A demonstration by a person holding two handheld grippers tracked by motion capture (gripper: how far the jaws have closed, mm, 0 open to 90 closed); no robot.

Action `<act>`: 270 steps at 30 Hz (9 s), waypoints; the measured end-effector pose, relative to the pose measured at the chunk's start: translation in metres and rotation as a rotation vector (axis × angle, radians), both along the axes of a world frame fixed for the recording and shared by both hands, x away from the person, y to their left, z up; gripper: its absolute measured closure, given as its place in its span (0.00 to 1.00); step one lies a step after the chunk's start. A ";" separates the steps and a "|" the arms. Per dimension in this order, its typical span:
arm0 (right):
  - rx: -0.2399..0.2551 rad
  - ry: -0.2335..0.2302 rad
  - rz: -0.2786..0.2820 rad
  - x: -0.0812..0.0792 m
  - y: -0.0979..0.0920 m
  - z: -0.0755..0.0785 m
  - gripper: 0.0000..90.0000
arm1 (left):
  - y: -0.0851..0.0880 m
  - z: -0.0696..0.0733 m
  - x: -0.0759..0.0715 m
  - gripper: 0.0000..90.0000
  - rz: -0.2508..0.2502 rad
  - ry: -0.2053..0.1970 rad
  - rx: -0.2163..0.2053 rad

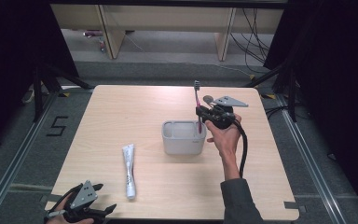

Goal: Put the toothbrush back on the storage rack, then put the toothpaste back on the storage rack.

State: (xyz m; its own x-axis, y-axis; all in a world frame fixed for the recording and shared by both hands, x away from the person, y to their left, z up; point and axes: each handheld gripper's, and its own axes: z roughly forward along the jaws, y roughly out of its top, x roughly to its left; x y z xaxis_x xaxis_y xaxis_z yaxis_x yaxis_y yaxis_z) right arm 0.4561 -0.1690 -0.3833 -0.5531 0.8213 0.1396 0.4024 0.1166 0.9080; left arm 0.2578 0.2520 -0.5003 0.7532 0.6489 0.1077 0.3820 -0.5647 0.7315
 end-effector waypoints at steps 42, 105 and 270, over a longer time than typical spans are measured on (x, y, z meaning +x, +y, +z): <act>-0.047 0.040 -0.007 -0.005 0.005 -0.047 0.88 | 0.000 -0.001 0.001 0.18 -0.010 -0.001 0.010; -0.036 0.048 -0.001 -0.079 -0.047 -0.035 0.58 | -0.001 -0.001 0.001 0.18 -0.006 -0.003 0.007; -0.185 0.277 0.081 -0.201 -0.073 -0.111 0.31 | -0.063 0.023 0.127 0.39 0.193 0.441 0.052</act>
